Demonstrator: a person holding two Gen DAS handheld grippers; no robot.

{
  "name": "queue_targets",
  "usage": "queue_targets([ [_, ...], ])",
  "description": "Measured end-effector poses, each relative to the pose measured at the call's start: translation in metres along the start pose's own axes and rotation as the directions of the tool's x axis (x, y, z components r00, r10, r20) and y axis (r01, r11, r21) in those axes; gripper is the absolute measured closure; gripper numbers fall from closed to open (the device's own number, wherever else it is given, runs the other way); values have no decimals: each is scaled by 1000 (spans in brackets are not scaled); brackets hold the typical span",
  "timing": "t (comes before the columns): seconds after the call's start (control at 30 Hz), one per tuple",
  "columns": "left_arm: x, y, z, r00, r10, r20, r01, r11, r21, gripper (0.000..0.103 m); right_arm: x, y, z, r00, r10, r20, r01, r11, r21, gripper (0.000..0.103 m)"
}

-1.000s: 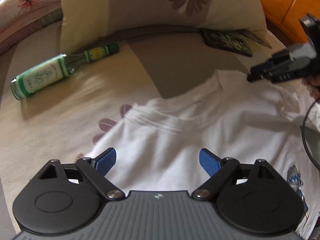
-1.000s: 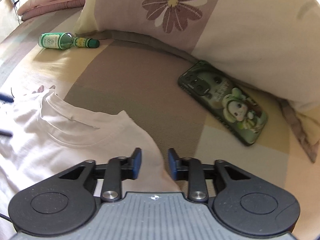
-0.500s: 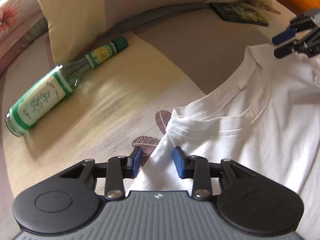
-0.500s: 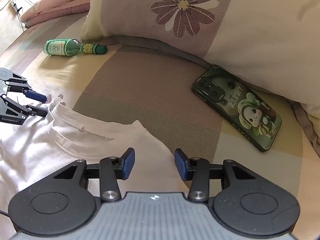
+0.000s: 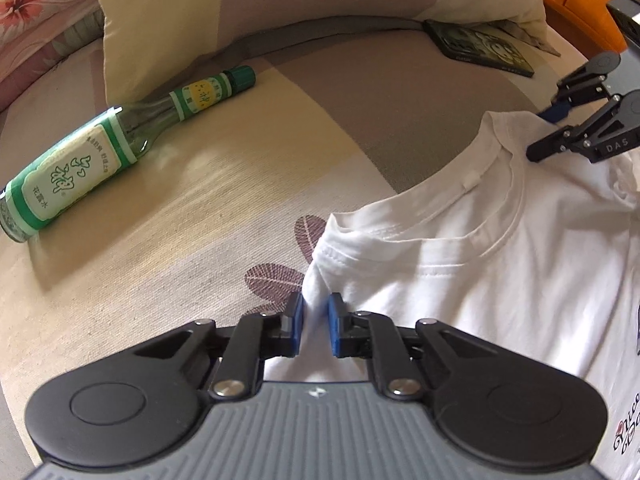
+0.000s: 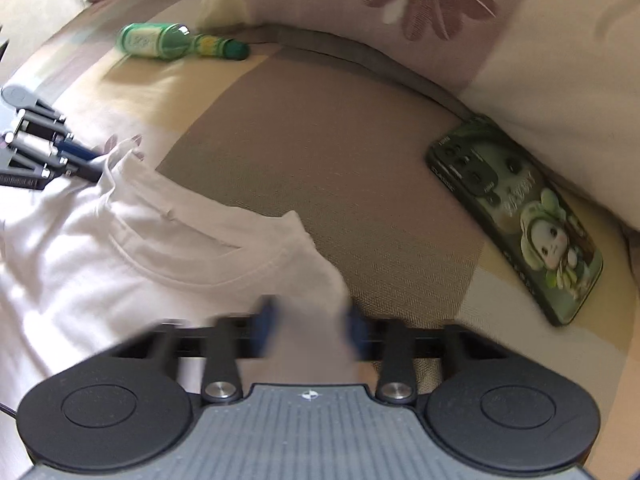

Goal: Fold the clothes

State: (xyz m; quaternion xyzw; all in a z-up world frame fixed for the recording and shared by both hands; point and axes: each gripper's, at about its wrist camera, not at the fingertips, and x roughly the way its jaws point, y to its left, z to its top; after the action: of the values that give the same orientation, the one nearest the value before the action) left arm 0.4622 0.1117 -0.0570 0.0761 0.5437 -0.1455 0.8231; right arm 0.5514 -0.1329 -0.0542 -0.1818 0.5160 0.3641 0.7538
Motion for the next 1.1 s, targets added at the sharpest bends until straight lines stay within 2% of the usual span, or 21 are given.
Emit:
queue_targets([
  [0.1,-1,-4,0,999,36,16,-36,999,30,100,0,3,4,999,-32,11,32,999,-14,97],
  [0.27,-1,1,7,993,111,38,-113,992,50,100,0,16,11,980,-183,72,189,979,-81,93],
  [0.37,-17,-5,5,988,138,74,-141,989,45,97,-17,22,9,973,-206,103,213,975,-59,72],
  [0.43,-33,-15,-3,987,120,103,-121,993,10,95,-38,29,-4,973,-190,131,191,982,12,45],
  [0.47,-41,-20,-8,988,103,117,-102,995,-15,92,-44,33,-16,979,-161,125,152,986,73,40],
  [0.53,-55,-32,-21,988,68,138,-60,996,-59,78,-57,39,-42,988,-100,118,75,978,195,31],
  [0.6,-54,-52,-40,993,28,112,-20,997,-70,77,-69,47,-67,992,-43,117,4,950,312,31],
  [0.63,-51,-61,-49,995,20,94,-13,997,-70,74,-68,56,-81,993,-43,109,2,934,358,31],
  [0.7,-42,-72,-66,997,30,70,-24,996,-80,74,-62,60,-99,990,-110,86,66,909,412,31],
  [0.83,-35,-63,-79,992,95,88,-78,982,-174,70,-51,44,-103,980,-165,112,96,880,465,28],
  [0.87,-34,-57,-76,990,110,86,-93,980,-174,70,-49,41,-102,976,-183,117,109,878,466,28],
  [0.93,-31,-46,-68,987,139,83,-123,977,-176,69,-48,42,-84,966,-236,106,178,903,390,27],
  [1.0,-28,-31,-59,984,161,76,-144,970,-194,69,-52,31,-70,969,-224,102,168,905,391,27],
  [1.1,-31,-20,-43,982,171,74,-153,967,-205,70,-69,19,-58,962,-241,125,172,897,408,27],
])
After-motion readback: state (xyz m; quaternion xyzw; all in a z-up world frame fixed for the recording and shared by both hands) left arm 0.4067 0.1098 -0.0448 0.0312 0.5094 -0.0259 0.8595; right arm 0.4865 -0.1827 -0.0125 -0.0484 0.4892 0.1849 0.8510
